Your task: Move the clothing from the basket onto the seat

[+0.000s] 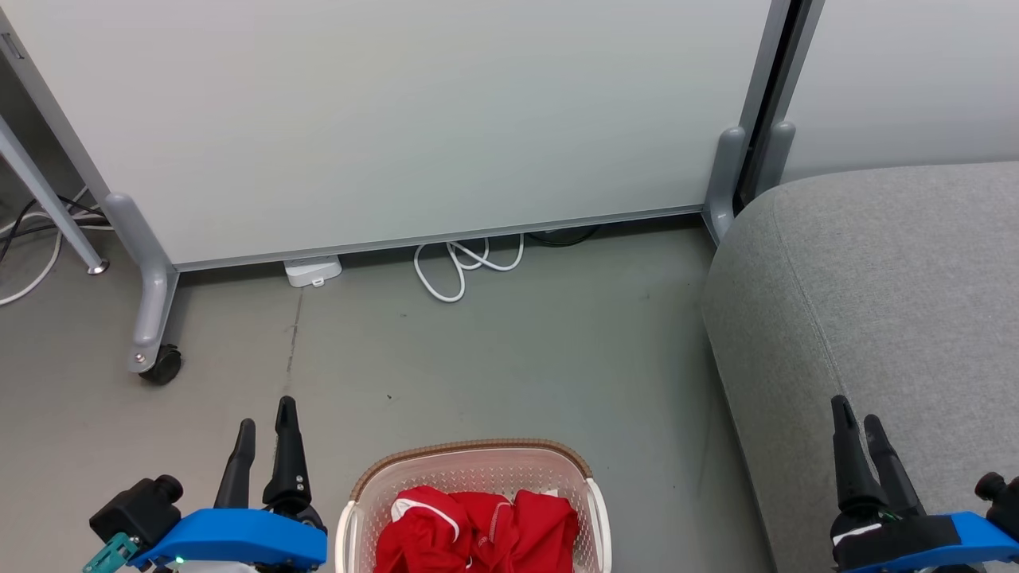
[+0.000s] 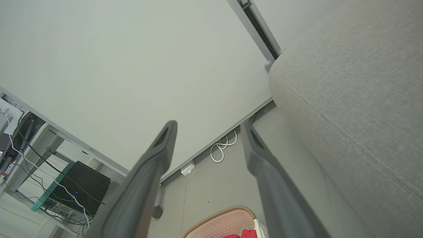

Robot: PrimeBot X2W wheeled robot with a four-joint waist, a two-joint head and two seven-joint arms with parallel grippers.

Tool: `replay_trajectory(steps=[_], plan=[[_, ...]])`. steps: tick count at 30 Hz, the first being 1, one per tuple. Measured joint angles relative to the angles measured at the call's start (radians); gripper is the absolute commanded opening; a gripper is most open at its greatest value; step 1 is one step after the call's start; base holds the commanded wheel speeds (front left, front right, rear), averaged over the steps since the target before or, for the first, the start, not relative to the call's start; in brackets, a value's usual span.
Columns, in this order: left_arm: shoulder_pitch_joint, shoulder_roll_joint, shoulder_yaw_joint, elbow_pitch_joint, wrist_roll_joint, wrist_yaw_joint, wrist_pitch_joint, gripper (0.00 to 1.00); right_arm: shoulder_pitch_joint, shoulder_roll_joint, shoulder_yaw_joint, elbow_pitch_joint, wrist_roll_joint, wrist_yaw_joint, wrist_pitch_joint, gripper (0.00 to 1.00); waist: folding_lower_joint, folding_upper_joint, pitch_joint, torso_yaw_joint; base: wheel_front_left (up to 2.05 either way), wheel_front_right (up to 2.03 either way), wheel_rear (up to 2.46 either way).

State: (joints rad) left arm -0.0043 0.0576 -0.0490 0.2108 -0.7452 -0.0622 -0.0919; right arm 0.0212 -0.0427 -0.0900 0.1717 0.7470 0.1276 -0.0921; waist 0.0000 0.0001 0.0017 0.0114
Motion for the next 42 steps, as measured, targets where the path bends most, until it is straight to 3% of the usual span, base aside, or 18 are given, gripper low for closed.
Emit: replay_trajectory(steps=[11, 42], plan=[[0.003, 0.001, -0.016, 0.0, 0.112, -0.008, -0.034, 1.0, 0.01, 0.0, -0.002, -0.002, -0.136, 0.0, -0.033, 1.0, 0.0, 0.0, -0.003, 0.006, 0.0, 0.0, 0.0], [0.008, -0.006, -0.043, 0.054, 0.299, -0.044, -0.109, 1.0, 0.045, -0.002, -0.004, -0.039, -0.443, 0.002, -0.087, 1.0, 0.0, 0.0, -0.01, 0.016, 0.0, 0.0, 0.0]])
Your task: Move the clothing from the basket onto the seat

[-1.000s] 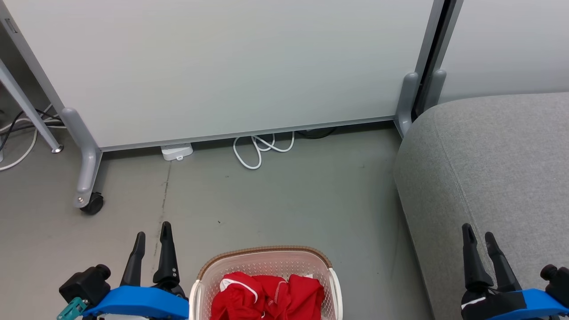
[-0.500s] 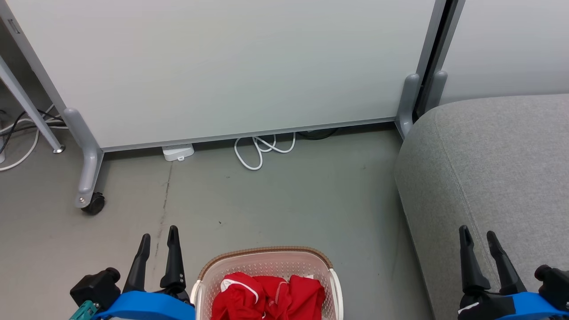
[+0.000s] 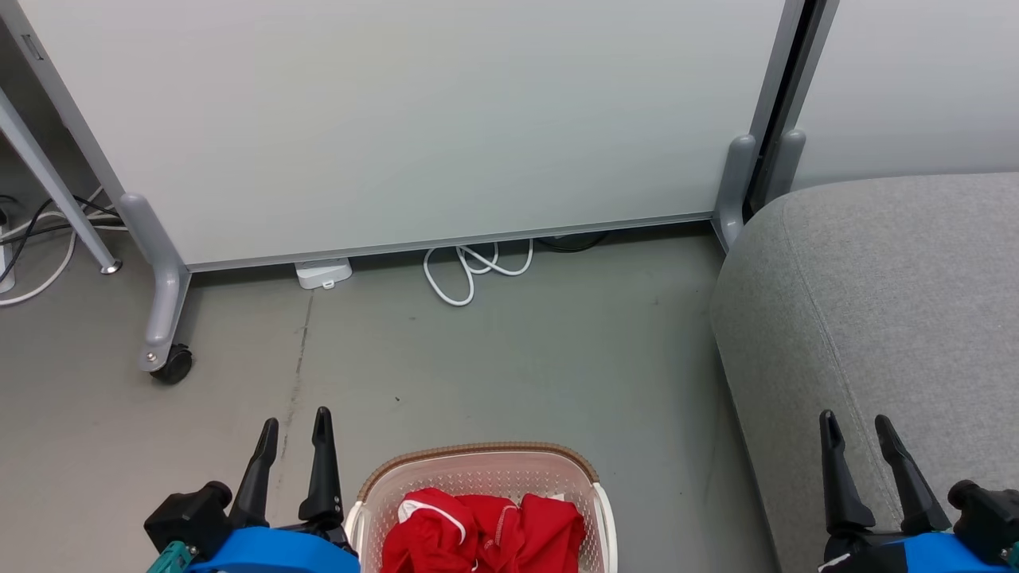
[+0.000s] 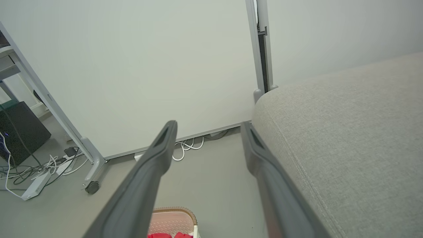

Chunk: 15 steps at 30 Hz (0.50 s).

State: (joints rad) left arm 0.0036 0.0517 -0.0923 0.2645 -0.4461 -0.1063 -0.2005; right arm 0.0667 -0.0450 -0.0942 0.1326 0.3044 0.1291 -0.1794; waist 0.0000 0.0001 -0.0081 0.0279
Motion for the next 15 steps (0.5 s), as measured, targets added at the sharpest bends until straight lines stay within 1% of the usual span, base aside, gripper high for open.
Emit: replay_trajectory(steps=[15], plan=[[0.011, -0.001, -0.011, 0.012, 0.069, -0.005, -0.03, 1.0, 0.02, -0.001, -0.002, -0.015, -0.11, 0.0, -0.017, 1.0, 0.0, 0.0, -0.004, 0.006, 0.0, 0.0, 0.0]])
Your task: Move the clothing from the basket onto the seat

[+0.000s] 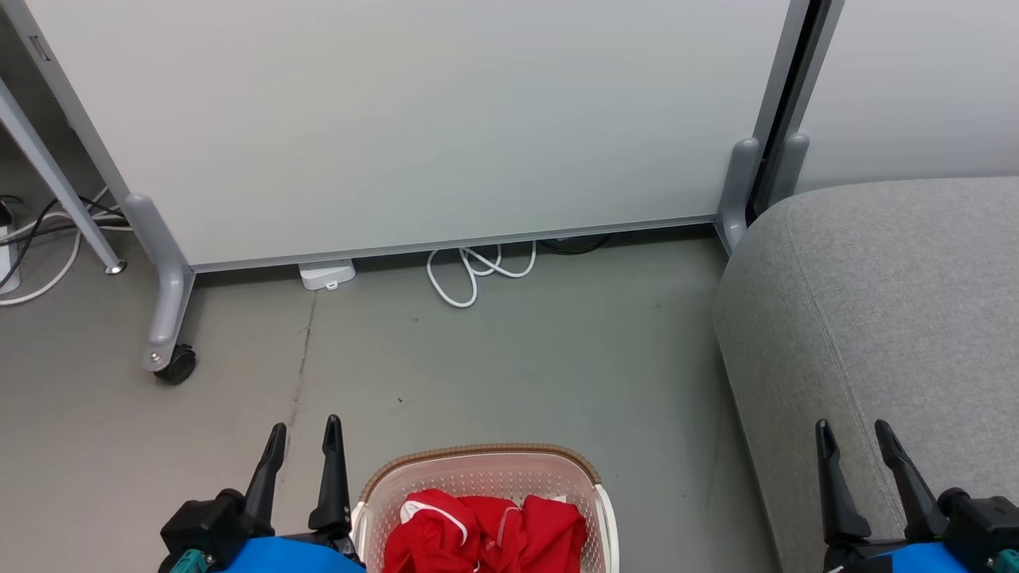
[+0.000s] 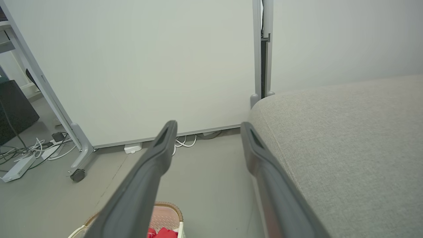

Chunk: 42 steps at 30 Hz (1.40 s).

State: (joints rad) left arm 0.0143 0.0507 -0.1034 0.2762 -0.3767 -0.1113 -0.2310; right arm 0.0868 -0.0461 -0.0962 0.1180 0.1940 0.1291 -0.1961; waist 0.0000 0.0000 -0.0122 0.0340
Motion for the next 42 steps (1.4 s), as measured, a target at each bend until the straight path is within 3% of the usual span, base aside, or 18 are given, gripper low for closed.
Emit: replay_trajectory(steps=[18, 42], plan=[[0.003, 0.0, -0.013, 0.002, 0.09, 0.001, -0.031, 1.0, 0.017, -0.001, 0.0, -0.013, -0.121, 0.0, -0.032, 1.0, 0.0, 0.0, -0.003, 0.012, 0.0, 0.0, 0.0], [0.006, 0.0, -0.02, 0.039, 0.086, 0.007, -0.032, 1.0, 0.012, -0.001, 0.026, -0.026, -0.113, 0.0, -0.034, 1.0, 0.0, 0.0, 0.038, -0.022, 0.0, 0.0, 0.0]])
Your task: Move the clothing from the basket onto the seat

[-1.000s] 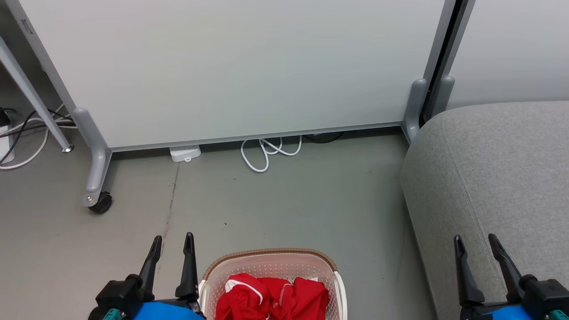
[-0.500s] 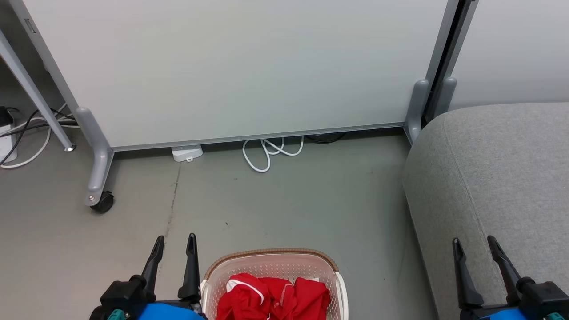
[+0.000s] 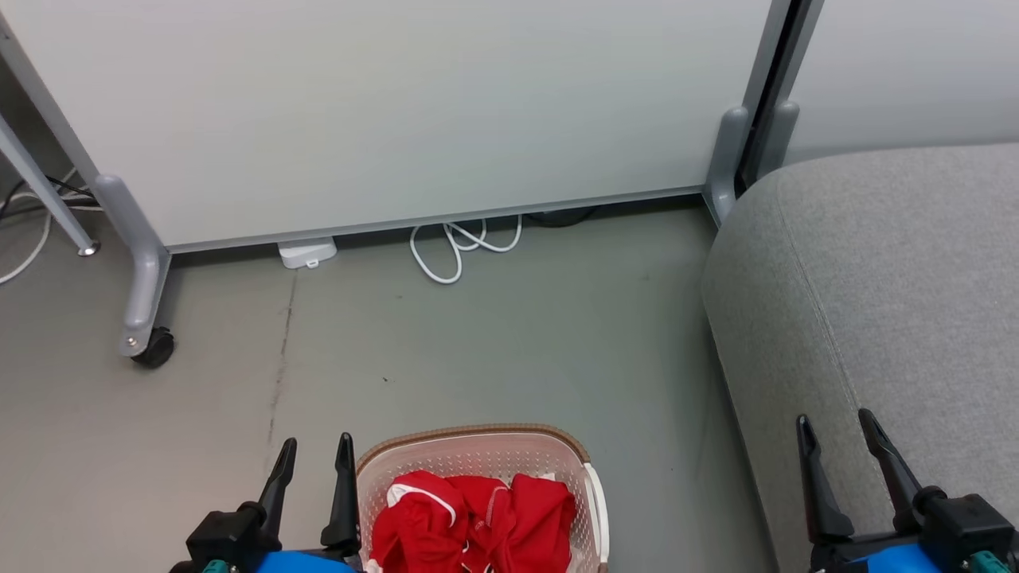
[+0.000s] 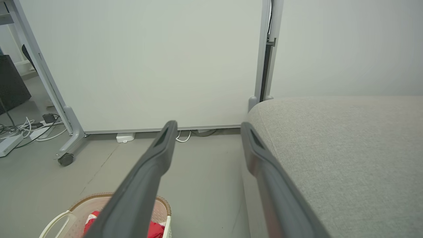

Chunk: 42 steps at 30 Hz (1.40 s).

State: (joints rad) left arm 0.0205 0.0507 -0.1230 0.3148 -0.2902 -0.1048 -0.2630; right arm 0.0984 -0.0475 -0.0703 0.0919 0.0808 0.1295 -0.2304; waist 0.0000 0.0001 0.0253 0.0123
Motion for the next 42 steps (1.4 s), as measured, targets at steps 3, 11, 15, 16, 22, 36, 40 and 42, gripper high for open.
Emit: replay_trajectory(steps=[3, 11, 15, 16, 22, 36, 40, 42], plan=[[-0.007, 0.0, 0.002, 0.038, 0.0, 0.003, 0.0, 1.0, -0.017, 0.0, 0.011, -0.007, 0.004, 0.0, -0.004, 1.0, 0.0, 0.0, 0.034, -0.021, 0.0, 0.0, 0.0], [-0.126, 0.004, -0.01, 0.224, 0.0, 0.007, 0.026, 1.0, -0.08, -0.002, 0.035, -0.012, 0.024, 0.0, -0.019, 1.0, 0.0003, 0.0, 0.174, -0.088, 0.0, 0.0, 0.0], [-0.197, 0.006, -0.014, 0.332, 0.001, 0.017, 0.048, 1.0, -0.116, -0.001, 0.053, -0.007, 0.04, 0.001, -0.027, 1.0, 0.0004, -0.0001, 0.259, -0.125, 0.0, 0.0, 0.0], [-0.213, 0.006, -0.015, 0.356, 0.001, 0.026, 0.052, 1.0, -0.119, -0.002, 0.055, -0.007, 0.045, 0.001, -0.028, 1.0, 0.0004, 0.0, 0.279, -0.135, 0.0, 0.0, 0.0], [-0.327, 0.015, -0.019, 0.471, 0.019, 0.062, 0.058, 1.0, -0.161, -0.002, 0.07, -0.033, 0.079, 0.001, -0.031, 1.0, 0.0004, 0.0, 0.403, -0.182, 0.0, 0.0, 0.0], [-0.525, 0.074, -0.017, 0.638, 0.041, 0.123, 0.072, 1.0, -0.196, -0.002, 0.14, -0.113, 0.181, 0.001, -0.032, 1.0, 0.0003, -0.0001, 0.663, -0.273, 0.0, 0.0, 0.0], [-0.562, 0.099, 0.002, 0.662, 0.028, 0.153, 0.086, 1.0, -0.212, -0.002, 0.162, -0.123, 0.208, 0.001, -0.032, 1.0, 0.0003, -0.0001, 0.731, -0.299, 0.0, 0.0, 0.0], [-0.572, 0.108, 0.013, 0.672, 0.022, 0.17, 0.086, 1.0, -0.214, -0.002, 0.17, -0.127, 0.219, 0.001, -0.032, 1.0, 0.0002, -0.0001, 0.757, -0.313, 0.0, 0.0, 0.0]])
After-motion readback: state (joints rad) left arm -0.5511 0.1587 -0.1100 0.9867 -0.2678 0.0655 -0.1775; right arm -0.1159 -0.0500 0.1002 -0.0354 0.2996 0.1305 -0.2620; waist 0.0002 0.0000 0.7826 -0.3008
